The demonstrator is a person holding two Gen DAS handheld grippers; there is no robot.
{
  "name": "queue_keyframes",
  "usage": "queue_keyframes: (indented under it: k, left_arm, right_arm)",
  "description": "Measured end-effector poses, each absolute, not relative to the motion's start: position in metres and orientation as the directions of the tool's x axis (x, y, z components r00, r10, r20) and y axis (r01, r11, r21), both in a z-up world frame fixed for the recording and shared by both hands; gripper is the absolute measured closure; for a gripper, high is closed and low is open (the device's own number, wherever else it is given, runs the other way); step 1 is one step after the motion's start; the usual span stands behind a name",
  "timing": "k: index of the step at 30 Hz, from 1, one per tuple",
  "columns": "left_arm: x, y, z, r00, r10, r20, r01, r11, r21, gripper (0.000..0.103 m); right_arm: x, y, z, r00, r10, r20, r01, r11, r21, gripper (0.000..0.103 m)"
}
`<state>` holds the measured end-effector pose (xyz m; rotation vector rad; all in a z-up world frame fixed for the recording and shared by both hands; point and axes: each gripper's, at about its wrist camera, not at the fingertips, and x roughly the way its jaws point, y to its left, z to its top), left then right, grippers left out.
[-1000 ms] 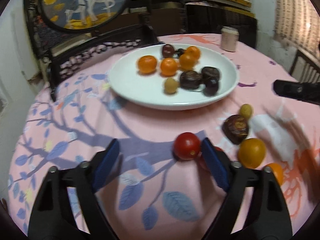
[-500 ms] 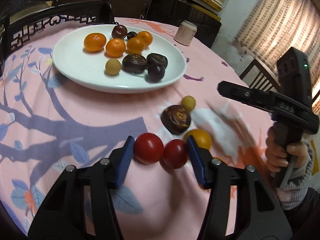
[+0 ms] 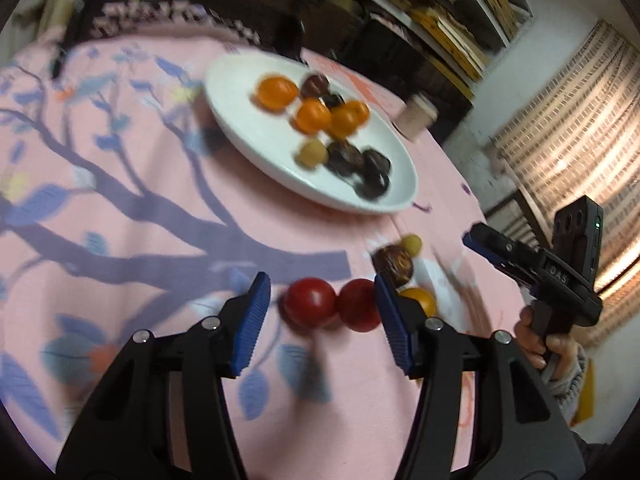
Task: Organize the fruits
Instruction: 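Grasp a red tomato with the left tool while the right tool grasps a small yellow fruit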
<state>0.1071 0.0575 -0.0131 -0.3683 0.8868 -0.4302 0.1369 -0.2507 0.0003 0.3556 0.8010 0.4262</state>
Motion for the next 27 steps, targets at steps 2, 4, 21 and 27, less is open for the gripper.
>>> queue_keyframes:
  k: [2,4,21,27]
  left_arm:
    - [0.102,0.057,-0.011,0.592,-0.423,-0.686,0.179,0.899,-0.400,0.045]
    - [0.097,0.049,-0.012,0.602,-0.369,-0.708,0.179,0.927,-0.330,0.045]
    - [0.093,-0.006,-0.020,0.637,-0.201,-0.744,0.289,0.957,-0.011,0.072]
    - [0.098,-0.001,-0.019,0.640,-0.178,-0.748,0.253,0.967,-0.013,0.072]
  right_arm:
    - [0.137,-0.250,0.000,0.619,0.495,-0.610,-0.232,0.857,0.459,0.044]
    - [0.136,-0.250,0.001,0.619,0.496,-0.609,-0.236,0.857,0.458,0.044]
    - [0.135,-0.233,-0.005,0.600,0.476,-0.643,-0.273,0.877,0.394,0.044]
    - [0.140,-0.215,-0.018,0.567,0.459,-0.684,-0.298,0.888,0.350,0.048]
